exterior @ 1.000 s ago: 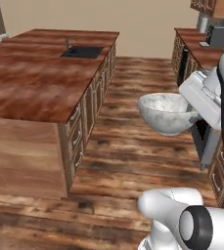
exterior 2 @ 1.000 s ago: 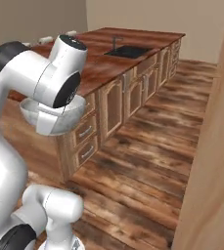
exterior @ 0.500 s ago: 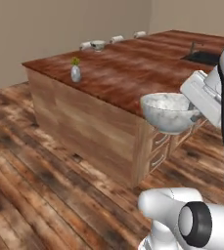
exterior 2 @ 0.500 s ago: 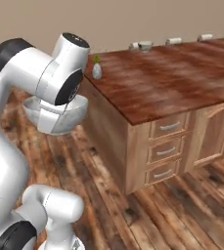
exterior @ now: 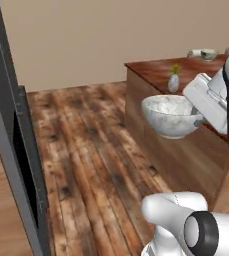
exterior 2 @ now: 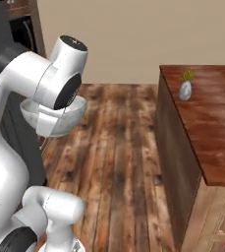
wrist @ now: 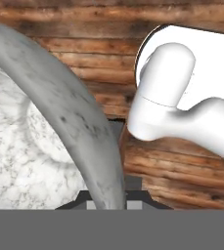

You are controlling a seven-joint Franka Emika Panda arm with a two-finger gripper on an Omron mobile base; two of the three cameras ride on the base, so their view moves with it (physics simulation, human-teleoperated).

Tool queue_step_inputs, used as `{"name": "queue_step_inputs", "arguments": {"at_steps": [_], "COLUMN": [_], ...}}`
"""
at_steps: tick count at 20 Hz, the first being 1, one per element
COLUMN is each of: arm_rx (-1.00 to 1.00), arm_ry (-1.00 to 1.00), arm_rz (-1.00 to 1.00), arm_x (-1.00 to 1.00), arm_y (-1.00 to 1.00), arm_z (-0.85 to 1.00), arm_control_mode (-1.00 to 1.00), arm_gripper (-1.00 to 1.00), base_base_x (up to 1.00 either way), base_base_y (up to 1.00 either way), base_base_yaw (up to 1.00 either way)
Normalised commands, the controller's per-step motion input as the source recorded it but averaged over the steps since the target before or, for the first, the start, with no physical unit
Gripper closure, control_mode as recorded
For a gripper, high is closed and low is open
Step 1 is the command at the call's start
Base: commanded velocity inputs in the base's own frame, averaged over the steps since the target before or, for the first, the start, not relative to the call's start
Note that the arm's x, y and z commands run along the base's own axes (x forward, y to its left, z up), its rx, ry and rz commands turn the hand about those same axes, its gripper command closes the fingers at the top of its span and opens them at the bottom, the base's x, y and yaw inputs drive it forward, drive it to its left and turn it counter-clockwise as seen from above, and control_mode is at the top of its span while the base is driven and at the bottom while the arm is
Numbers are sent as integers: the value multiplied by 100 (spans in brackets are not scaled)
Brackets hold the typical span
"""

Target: Pick up the bowls from the cabinet and place each bowl in front of a stool on the dining counter.

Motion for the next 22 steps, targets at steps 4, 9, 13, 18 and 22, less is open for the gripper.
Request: {"name": "queue_step_inputs", "arguments": {"at_steps": [4, 9, 13, 18, 22], "arm_rx": [0, 0, 0, 0, 0], "arm_ry": [0, 0, 0, 0, 0], "arm_rz": [0, 0, 0, 0, 0], "arm_x": [0, 0, 0, 0, 0], "arm_y": [0, 0, 0, 0, 0], "arm_z": [0, 0, 0, 0, 0], "arm_control_mode": [100, 100, 100, 100, 100], "arm_gripper": [100, 100, 100, 100, 100], "base_base_x": [100, 100, 100, 100, 100], "base_base_y": [0, -12, -38, -29, -37], "base_base_yaw": [52, 31, 14, 1, 0]}}
